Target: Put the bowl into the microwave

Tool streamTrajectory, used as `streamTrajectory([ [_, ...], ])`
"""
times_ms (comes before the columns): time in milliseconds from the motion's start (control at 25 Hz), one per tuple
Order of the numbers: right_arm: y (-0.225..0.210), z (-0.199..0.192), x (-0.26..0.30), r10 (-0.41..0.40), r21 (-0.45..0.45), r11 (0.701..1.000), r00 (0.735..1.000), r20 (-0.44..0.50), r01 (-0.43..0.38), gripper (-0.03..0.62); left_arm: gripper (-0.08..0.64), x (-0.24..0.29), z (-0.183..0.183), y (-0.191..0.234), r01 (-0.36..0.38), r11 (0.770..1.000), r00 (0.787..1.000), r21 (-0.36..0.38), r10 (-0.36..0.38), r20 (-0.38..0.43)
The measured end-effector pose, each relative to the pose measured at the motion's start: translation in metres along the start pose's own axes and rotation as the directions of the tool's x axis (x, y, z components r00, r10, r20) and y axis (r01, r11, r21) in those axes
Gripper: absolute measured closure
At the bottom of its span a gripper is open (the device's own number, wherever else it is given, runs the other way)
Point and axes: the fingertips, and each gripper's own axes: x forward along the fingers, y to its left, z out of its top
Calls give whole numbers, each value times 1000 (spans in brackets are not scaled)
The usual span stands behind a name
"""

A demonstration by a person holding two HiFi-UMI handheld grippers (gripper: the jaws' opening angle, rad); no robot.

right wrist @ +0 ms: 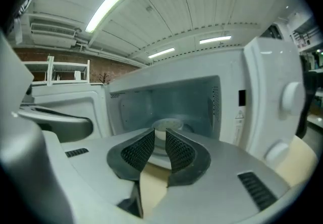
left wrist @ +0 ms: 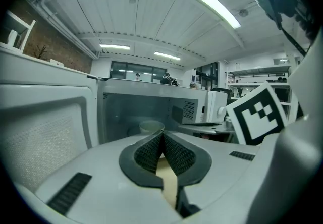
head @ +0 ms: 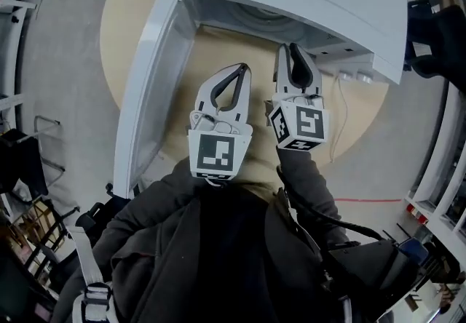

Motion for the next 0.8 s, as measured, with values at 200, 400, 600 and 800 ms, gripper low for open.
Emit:
streamTrajectory([
  [200,13,17,-92,75,49,996,997,-24,-74,537,551,-30,24,-60,13,1000,1000,26,-14,21],
  [400,37,8,-148,174,70,983,984,-48,-171,537,551,-59,31,-93,-12,1000,998,27,11,54],
  [600,43,22,-207,197,79,977,980,-5,-196,537,551,-101,46,-134,-18,999,997,50,14,76],
  [800,41,47,-241,212,27,976,974,82,-214,538,551,-122,75,-168,-24,997,989,74,13,150],
])
